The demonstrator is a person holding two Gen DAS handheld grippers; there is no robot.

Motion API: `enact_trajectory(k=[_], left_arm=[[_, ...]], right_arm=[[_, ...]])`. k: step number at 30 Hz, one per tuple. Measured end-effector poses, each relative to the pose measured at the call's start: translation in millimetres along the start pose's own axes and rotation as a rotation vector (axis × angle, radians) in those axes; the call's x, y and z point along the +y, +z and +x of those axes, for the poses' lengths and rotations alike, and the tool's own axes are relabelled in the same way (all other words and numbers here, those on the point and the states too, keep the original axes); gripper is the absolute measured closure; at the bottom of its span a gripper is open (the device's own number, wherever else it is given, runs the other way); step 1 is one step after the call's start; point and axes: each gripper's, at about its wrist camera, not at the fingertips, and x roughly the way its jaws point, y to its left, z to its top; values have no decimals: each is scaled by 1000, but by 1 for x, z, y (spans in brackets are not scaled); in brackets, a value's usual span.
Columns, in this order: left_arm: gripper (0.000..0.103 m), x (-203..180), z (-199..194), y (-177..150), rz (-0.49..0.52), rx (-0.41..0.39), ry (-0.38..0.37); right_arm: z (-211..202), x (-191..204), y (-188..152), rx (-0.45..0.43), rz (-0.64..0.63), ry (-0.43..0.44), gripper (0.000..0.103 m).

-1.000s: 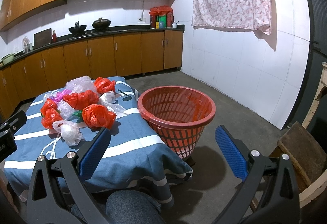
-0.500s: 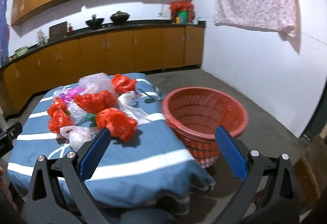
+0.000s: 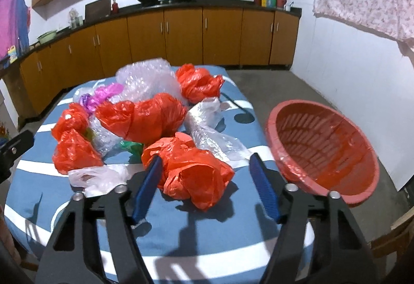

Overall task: Collect trash
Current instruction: 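Grasp a red bag with the right tool while the left tool grasps another red bag, then carry the red bag to the orange basket and open the right tool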

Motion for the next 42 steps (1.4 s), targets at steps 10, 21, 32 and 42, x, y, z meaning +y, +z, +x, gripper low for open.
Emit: enact_trajectory(k=[10,21,32,42], left_arm=[[20,-23,57,3,30,112,1],[75,-24,56,-2,51,131,-37],[80,-9,19,4,42,65,-57],[80,-14,-20,14,48,1,-100]], right_arm=[[22,-9,-3,72,28,34,85],[12,-18,0,46,50,39,97],[-17,-29,0,-1,43,31,97],[-45,-53,5,-53,89,3,97]])
